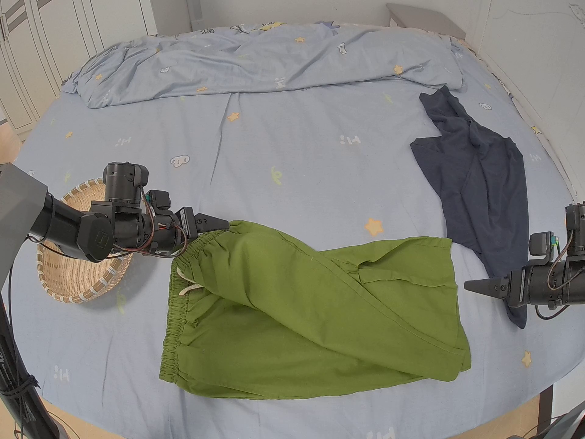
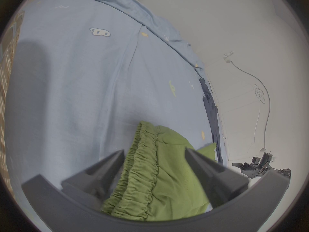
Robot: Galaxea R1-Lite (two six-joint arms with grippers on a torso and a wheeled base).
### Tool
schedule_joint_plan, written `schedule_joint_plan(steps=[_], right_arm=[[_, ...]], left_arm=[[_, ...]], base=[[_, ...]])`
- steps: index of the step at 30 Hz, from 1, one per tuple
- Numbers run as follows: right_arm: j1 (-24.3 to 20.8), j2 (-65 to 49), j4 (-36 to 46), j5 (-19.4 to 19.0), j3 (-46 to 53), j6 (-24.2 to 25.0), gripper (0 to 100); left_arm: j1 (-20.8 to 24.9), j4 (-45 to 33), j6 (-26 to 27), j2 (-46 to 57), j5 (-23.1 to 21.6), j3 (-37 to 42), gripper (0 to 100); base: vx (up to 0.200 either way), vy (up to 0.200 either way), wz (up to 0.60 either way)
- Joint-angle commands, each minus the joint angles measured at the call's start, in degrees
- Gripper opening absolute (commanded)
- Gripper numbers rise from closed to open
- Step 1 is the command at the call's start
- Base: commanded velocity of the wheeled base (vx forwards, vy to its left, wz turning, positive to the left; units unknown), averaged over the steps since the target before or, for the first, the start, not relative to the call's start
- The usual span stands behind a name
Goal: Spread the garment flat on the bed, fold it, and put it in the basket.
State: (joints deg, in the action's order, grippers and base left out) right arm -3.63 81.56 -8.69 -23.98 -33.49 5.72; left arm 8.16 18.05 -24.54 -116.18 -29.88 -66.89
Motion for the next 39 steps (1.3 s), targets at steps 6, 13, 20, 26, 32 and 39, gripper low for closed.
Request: schedule_joint_plan(steps=[6, 13, 20, 26, 32, 39], right_arm=[[-0.23, 0.27, -0.01, -0.02, 0.09, 0.0, 100], [-0.32, 0.18, -0.01, 0.07, 0.09, 0.08, 100], [0.03, 0.27, -0.1, -0.1, -0.09, 0.43, 100], [0.29, 1.77, 0.17, -0.28, 0.0, 2.02, 100], [-0.41, 4.84, 0.08, -0.63, 4.13, 4.3, 100], [-0.41, 14.95, -2.21, -0.81, 5.71, 4.3, 100]], left_arm=[[0.02, 0.49, 0.02, 0.07, 0.0, 0.09, 0], [-0.25, 1.98, -0.07, 0.78, 0.17, 0.18, 0], [-2.27, 7.35, -0.68, 5.43, 0.35, 2.11, 0], [-2.97, 8.31, -0.16, 6.23, 0.08, 4.49, 0], [-2.27, 8.93, -0.07, 5.61, 0.17, 5.37, 0], [-2.09, 8.84, -0.07, 5.79, 0.08, 5.72, 0]], base=[[0.0, 0.0, 0.0], [0.0, 0.0, 0.0], [0.0, 0.0, 0.0], [0.0, 0.0, 0.0], [0.0, 0.0, 0.0], [0.0, 0.0, 0.0]])
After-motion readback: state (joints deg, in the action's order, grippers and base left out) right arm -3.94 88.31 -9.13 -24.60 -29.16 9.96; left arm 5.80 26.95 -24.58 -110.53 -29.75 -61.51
